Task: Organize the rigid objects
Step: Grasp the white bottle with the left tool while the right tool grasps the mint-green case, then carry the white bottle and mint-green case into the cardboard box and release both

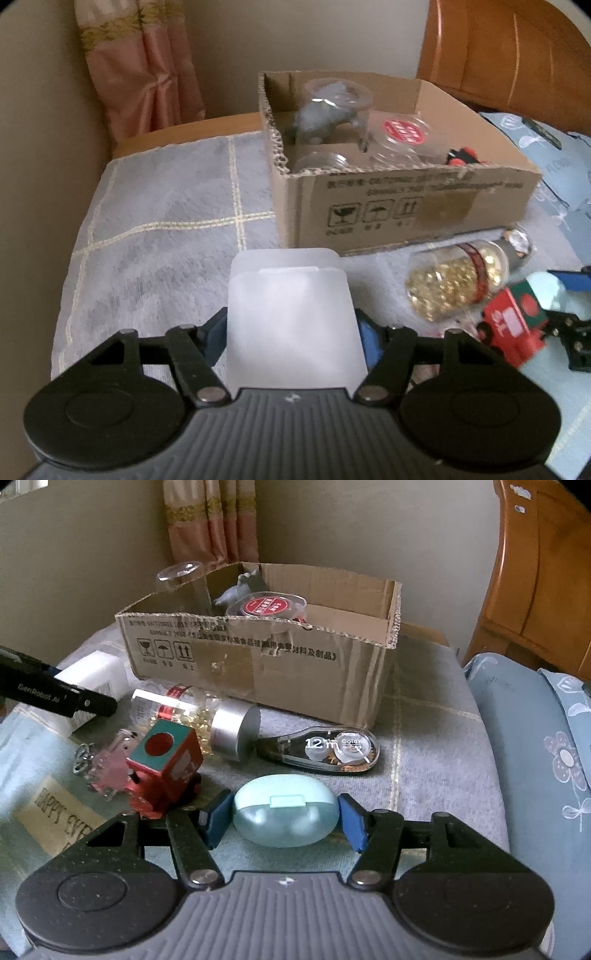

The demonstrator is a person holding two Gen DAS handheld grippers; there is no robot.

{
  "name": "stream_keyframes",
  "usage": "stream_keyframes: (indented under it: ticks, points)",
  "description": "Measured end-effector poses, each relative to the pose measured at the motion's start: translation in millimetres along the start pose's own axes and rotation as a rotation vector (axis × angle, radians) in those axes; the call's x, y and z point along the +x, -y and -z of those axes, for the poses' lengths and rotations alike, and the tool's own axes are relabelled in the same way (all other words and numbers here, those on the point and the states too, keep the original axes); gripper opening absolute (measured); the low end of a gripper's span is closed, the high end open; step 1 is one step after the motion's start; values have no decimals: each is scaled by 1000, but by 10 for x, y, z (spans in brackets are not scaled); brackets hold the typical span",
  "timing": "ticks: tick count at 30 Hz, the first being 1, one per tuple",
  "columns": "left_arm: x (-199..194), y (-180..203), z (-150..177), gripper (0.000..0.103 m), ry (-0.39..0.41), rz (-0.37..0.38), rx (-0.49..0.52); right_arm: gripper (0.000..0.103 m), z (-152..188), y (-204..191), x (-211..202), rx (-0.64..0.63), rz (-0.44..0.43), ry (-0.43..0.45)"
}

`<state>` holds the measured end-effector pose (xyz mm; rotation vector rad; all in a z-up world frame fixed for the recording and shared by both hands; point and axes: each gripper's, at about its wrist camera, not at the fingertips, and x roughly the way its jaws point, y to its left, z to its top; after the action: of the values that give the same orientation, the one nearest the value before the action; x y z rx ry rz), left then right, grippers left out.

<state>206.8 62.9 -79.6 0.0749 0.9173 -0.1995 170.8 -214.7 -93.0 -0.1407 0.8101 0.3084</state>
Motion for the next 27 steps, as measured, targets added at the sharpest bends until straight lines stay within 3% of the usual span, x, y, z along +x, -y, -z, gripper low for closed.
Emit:
stream_keyframes:
  ticks: [9, 24, 27]
  points:
    - [-255, 161, -1, 68, 11, 30, 88, 66, -10, -13, -111, -30, -5, 11]
    - [-273, 171, -27, 68, -3, 49, 79, 66, 90, -19, -51, -48, -9, -41]
    - [-282, 167, -38, 68, -3, 56, 77, 71, 104, -21, -74, -45, -3, -49]
